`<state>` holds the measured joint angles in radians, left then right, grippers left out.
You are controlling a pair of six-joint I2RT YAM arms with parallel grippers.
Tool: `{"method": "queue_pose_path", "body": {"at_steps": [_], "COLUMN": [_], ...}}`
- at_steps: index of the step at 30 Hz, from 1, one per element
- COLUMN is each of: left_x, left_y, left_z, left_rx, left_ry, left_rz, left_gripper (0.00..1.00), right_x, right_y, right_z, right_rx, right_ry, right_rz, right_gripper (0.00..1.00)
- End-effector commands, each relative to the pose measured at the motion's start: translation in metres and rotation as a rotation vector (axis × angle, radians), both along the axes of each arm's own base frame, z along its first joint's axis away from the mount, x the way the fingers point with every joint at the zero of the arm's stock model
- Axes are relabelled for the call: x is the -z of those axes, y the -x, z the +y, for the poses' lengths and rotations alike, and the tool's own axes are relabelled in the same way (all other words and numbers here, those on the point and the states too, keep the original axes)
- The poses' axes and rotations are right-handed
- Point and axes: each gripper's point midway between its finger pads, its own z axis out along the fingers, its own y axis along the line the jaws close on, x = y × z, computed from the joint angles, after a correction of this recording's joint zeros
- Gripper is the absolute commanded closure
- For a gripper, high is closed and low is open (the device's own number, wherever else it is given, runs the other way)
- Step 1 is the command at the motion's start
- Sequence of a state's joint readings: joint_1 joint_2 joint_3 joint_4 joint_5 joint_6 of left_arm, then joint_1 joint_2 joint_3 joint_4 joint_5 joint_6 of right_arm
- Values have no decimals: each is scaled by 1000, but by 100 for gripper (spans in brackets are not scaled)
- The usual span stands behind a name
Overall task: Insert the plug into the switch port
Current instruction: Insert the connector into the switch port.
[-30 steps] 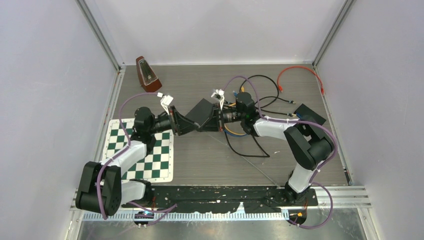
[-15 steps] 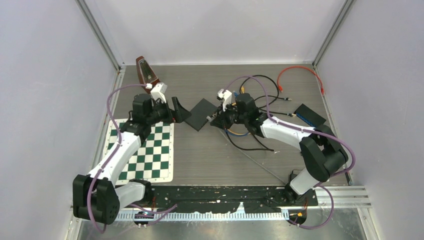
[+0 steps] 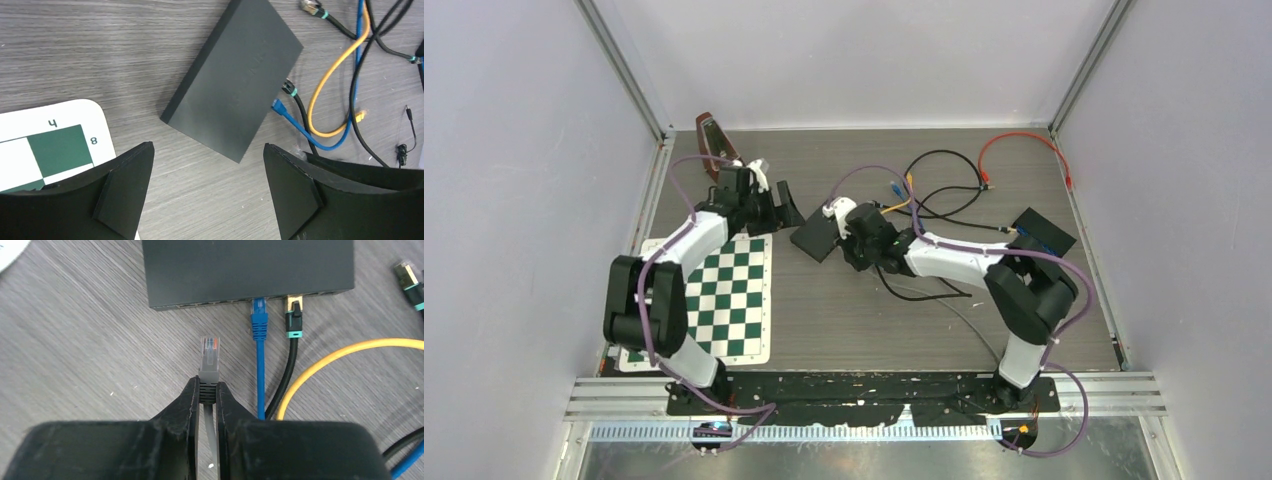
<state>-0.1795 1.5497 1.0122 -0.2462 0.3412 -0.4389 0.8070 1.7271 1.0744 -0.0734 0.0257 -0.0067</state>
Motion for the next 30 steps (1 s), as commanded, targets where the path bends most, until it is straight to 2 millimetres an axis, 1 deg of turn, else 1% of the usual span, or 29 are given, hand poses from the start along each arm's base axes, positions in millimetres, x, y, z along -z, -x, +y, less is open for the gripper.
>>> {"method": "queue_pose_path", "body": {"at_steps": [1,4,7,10,15,22,30], "left_x": [-12,-2,6,16,29,37,41], "left_y": [-28,-40,-47,-51,-56,-61,-56], "left_z": [-5,-6,-13,-22,-24,-26,-39], "left_rx": [-17,-21,-11,29,32,47,103], "left_ry": [38,34,62,98,110,144,211], "left_rz": [-13,25,43,81,108,138,169], "left_gripper": [16,18,21,25,29,35,42], "right_x": [11,18,23,29,33,41,37], "right_y": [-11,-14,-15,-16,-17,-23,-26], "right_z": [0,5,8,14,25,31,39], "right_rx": [52,55,50,42,22,30,20], "right_ry": [102,116,118,112,95,100,63], "right_rz": [-21,-22,-21,-16,-14,-13,-33], "right_gripper": [95,95,95,95,95,95,95]}}
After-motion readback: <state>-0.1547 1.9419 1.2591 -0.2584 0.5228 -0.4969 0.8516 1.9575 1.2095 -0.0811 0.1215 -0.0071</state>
